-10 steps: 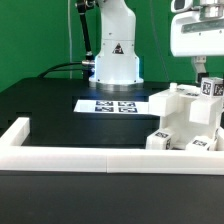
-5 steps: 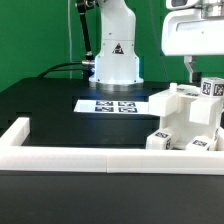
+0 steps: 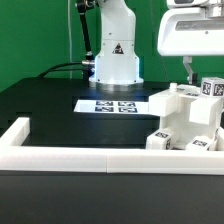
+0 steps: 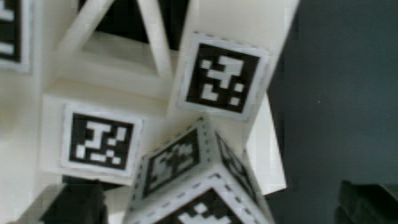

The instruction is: Assemble chair

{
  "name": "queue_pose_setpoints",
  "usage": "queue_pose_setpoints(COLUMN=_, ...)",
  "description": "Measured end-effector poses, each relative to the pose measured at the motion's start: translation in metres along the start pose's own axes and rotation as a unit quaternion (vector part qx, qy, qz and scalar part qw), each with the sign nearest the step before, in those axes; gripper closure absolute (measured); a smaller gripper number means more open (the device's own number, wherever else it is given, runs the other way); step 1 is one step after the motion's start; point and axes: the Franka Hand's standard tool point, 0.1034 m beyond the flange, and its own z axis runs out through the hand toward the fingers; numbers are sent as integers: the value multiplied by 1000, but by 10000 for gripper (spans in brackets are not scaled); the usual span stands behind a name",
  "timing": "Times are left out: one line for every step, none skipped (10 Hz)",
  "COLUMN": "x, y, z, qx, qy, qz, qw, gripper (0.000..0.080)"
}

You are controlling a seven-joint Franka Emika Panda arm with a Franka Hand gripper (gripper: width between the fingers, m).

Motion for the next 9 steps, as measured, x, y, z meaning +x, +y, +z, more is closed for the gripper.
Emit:
queue_pose_setpoints(x=0, y=0, z=0, qx=0, qy=0, qz=-35, qw=999, gripper=150)
queue_pose_setpoints(x=0, y=1, z=0, qx=0, qy=0, qz=-62, qw=998, gripper=150)
queue_pose_setpoints(x=1, y=2, z=0, qx=-1, qy=0, qz=-90, qw=996, gripper=150)
queue_pose_setpoints(x=2, y=4, z=0, qx=-2, qy=0, qz=-130, qw=991, gripper=150)
queue_pose_setpoints(x=3, y=6, z=0, qx=-4, qy=0, qz=-149, qw=989, gripper=150)
queue_pose_setpoints(x=2, y=6, z=0, qx=-4, qy=0, qz=-141, qw=990, gripper=150)
queue_pose_setpoints(x=2, y=6, z=0, qx=-4, qy=0, qz=-140, qw=990, gripper=279)
queue_pose_setpoints(x=2, y=6, z=0, qx=-4, qy=0, qz=-140, qw=990, gripper=416)
queue_pose_setpoints(x=2, y=6, z=0, qx=-4, qy=0, qz=-128, qw=992, gripper=416)
